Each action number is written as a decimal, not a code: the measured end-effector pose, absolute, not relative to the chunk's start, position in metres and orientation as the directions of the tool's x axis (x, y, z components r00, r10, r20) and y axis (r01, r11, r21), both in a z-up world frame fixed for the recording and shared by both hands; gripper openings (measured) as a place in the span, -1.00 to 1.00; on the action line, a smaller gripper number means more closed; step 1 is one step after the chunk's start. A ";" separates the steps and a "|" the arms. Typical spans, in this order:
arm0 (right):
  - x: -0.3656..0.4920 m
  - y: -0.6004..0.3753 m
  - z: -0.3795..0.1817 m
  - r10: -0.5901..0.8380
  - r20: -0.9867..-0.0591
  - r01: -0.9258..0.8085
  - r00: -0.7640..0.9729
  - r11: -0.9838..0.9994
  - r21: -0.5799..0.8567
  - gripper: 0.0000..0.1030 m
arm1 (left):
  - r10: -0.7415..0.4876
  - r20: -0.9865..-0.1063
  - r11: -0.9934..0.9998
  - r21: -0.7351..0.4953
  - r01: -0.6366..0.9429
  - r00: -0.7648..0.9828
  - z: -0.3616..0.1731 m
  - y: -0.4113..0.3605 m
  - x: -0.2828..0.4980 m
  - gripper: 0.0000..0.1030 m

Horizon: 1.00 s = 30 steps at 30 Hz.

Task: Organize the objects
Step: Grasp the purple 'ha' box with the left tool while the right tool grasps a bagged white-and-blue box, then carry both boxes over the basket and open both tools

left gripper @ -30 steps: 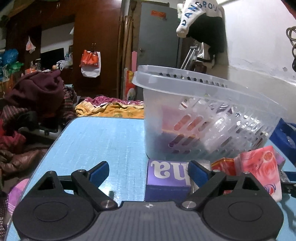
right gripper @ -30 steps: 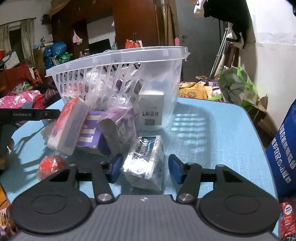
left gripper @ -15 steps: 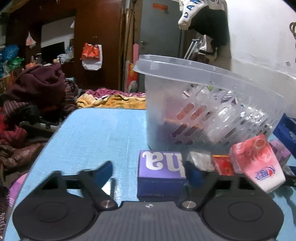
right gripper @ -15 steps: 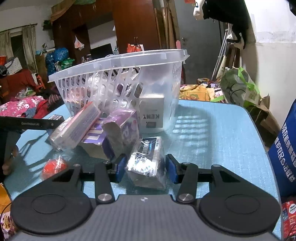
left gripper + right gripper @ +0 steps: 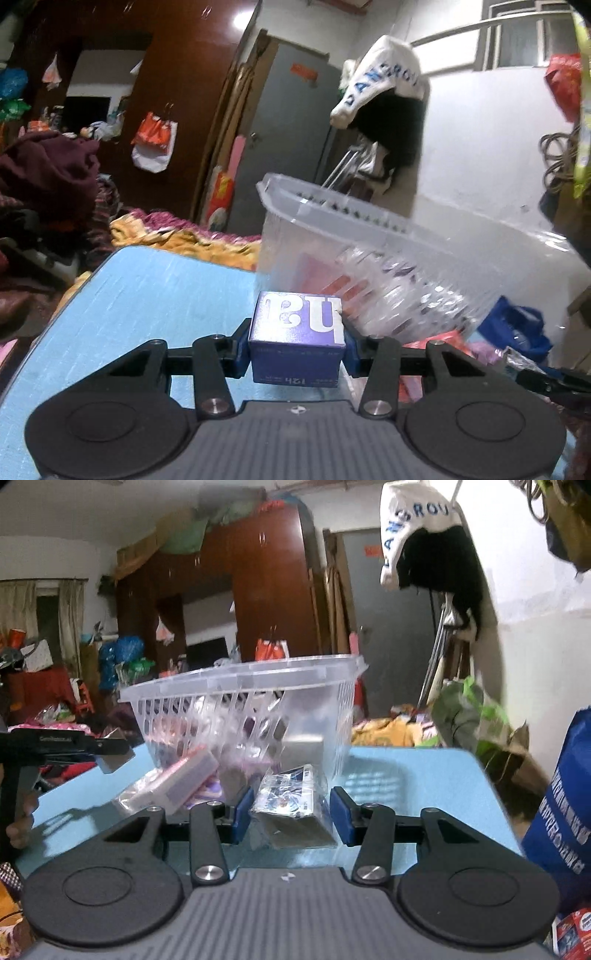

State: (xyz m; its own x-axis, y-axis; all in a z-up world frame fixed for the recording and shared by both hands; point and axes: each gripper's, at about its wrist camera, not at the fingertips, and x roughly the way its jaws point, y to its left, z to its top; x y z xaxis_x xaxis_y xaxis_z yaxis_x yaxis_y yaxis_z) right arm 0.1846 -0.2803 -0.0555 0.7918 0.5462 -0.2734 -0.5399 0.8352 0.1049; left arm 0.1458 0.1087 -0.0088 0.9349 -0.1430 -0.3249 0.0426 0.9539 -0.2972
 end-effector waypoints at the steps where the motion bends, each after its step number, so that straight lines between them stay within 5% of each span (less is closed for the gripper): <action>1: 0.184 -0.280 -0.055 0.545 -0.268 -0.539 0.794 0.836 0.104 -0.04 | -0.152 -0.307 0.952 -0.301 0.055 0.940 -0.009 0.108 0.142 -0.02; 8: 0.175 -0.285 -0.053 0.544 -0.190 -0.535 0.817 0.839 0.100 -0.05 | -0.215 -0.206 0.929 -0.344 0.135 0.955 -0.011 0.114 0.127 -0.02; 13: 0.149 -0.293 -0.045 0.629 -0.005 -0.621 0.778 0.769 0.152 -0.05 | -0.277 -0.126 0.913 -0.344 0.220 0.953 0.003 0.101 0.109 -0.02; 17: 0.141 -0.263 0.002 0.608 0.089 -0.612 0.789 0.791 0.020 -0.05 | -0.280 -0.068 0.933 -0.256 0.255 0.958 0.057 0.078 0.111 -0.02; 21: 0.188 -0.217 0.047 0.603 0.058 -0.599 0.796 0.797 -0.075 -0.04 | -0.235 -0.143 0.956 -0.213 0.202 0.961 0.103 0.062 0.159 -0.02; 26: 0.251 -0.182 0.051 0.553 -0.096 -0.561 0.828 0.819 -0.121 -0.04 | -0.194 -0.287 0.965 -0.229 0.130 0.938 0.102 0.065 0.221 0.02; 27: 0.258 -0.179 0.049 0.546 -0.112 -0.556 0.831 0.823 -0.117 0.04 | -0.191 -0.303 0.963 -0.242 0.119 0.934 0.098 0.069 0.229 0.06; 29: 0.265 -0.176 0.046 0.541 -0.137 -0.555 0.830 0.826 -0.099 0.64 | -0.189 -0.345 0.958 -0.271 0.095 0.920 0.090 0.076 0.243 0.72; 30: 0.263 -0.178 0.046 0.517 -0.125 -0.528 0.847 0.845 -0.082 0.99 | -0.183 -0.362 0.956 -0.284 0.079 0.914 0.086 0.078 0.246 0.78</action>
State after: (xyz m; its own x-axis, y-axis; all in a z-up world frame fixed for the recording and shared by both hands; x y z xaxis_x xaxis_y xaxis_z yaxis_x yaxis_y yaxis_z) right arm 0.2632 -0.1778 0.0465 0.8470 0.5167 -0.1250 -0.5278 0.8454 -0.0819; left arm 0.2462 0.0782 0.0861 0.9138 -0.1833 -0.3625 0.0792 0.9557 -0.2836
